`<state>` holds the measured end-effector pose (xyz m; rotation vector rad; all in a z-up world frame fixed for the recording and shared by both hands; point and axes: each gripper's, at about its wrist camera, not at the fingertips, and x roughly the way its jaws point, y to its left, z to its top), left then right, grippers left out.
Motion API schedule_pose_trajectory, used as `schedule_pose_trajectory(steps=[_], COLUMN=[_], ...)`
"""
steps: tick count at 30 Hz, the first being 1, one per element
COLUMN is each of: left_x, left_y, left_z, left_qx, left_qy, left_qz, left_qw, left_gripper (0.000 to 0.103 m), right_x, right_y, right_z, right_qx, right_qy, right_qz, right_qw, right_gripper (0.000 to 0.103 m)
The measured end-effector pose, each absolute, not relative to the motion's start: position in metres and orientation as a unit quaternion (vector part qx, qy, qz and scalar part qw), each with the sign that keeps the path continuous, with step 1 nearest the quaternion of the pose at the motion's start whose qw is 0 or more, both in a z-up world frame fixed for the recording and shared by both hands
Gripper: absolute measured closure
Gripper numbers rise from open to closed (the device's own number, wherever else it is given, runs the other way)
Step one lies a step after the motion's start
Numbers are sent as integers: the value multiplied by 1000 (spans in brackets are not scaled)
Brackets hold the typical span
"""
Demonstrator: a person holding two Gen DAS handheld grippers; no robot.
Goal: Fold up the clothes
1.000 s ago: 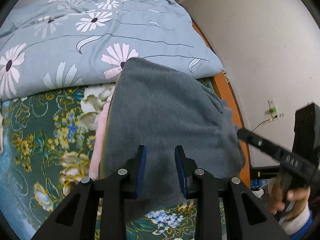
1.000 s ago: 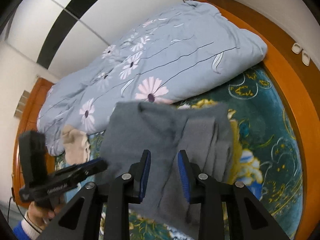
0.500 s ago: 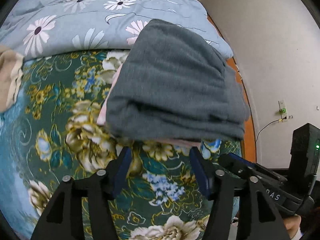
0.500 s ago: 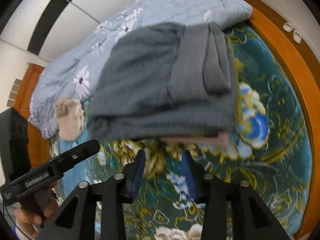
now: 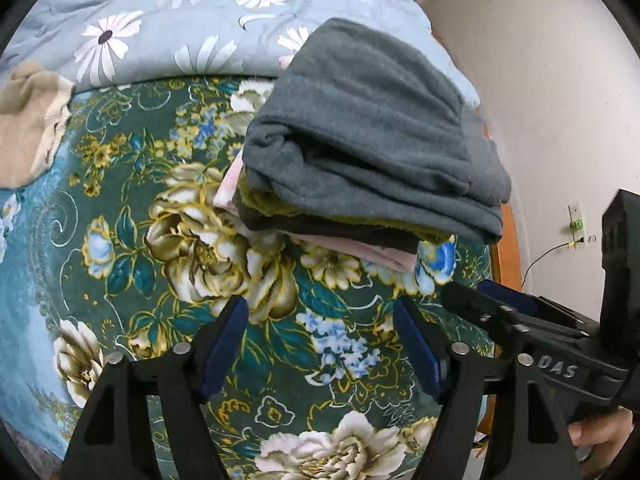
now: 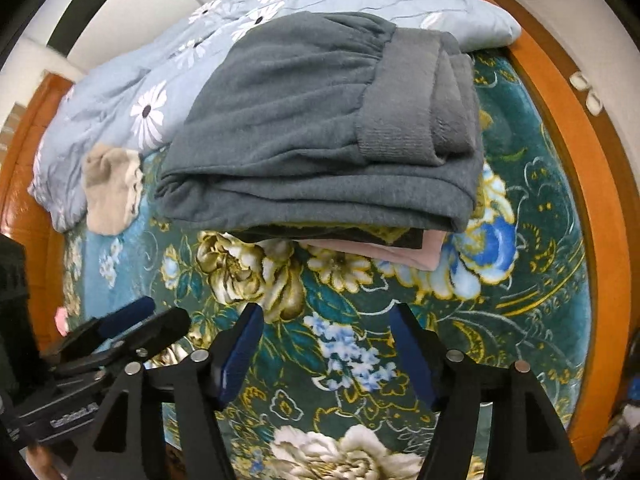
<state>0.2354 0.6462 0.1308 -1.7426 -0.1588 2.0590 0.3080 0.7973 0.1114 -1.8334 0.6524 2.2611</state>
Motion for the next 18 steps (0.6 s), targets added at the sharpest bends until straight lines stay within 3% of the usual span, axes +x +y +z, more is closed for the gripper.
schedule_pose_trajectory(steps=[4, 7, 9, 12, 18], left_x=[237, 242, 243, 246, 253], left_y=[644, 643, 644, 647, 655], left_z=[137, 143, 144, 144, 142], left_qx=[-613, -589, -583, -577, -569], left_qy=[-61, -45, -39, -27, 4], left_qz=[758, 782, 786, 791, 800], left_qw=[214, 199, 202, 203, 193], left_gripper=[20, 9, 7, 7, 7], right_x=[303, 302, 304, 309, 321], right_y=[789, 789, 792, 797, 805], right_z=[120, 123, 124, 123, 122], right_qx=[-609, -604, -600, -596, -581], right_qy=[186, 177, 176, 170, 171], right_qz=[767, 772, 773, 776, 786], right_qw=[80, 95, 105, 119, 126], right_gripper=[21, 17, 14, 1, 0])
